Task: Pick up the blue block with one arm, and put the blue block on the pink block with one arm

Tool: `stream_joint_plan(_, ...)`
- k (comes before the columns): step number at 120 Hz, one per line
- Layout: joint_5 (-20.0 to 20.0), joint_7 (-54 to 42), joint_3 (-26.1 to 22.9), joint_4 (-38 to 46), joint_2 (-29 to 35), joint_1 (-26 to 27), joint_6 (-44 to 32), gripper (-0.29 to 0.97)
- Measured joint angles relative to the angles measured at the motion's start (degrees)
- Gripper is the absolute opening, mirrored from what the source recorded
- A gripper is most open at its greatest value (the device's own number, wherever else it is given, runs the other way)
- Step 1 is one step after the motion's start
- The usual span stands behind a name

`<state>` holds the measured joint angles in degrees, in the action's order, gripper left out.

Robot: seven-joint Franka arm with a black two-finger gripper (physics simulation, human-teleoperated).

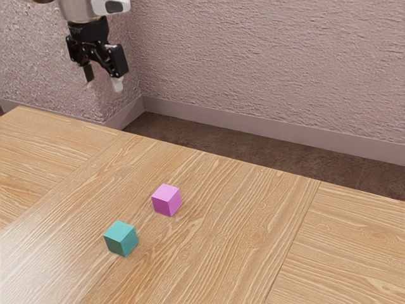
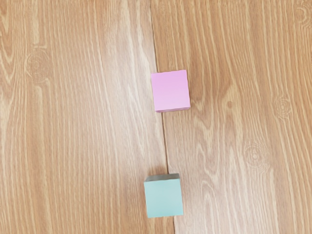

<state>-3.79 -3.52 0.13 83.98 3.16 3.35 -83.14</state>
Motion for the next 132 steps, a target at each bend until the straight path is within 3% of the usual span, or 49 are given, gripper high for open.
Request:
stream_joint_plan(28,0.0,-0.5,1.8,2.2,0.1,-1.1,-2.4,0.68)
stream_joint_plan(40,0.6,-0.6,1.9,25.2,9.3,-1.7,-9.3,0.68)
stream_joint_plan(52,2.9,-1.3,2.2,38.1,9.2,-4.7,-18.9,0.68)
stream_joint_plan(99,4.8,-3.0,2.4,45.2,-3.4,-6.4,-34.0,0.68)
stream_joint_plan(132,5.9,-4.2,2.2,49.2,-2.4,-7.1,-39.4,0.68)
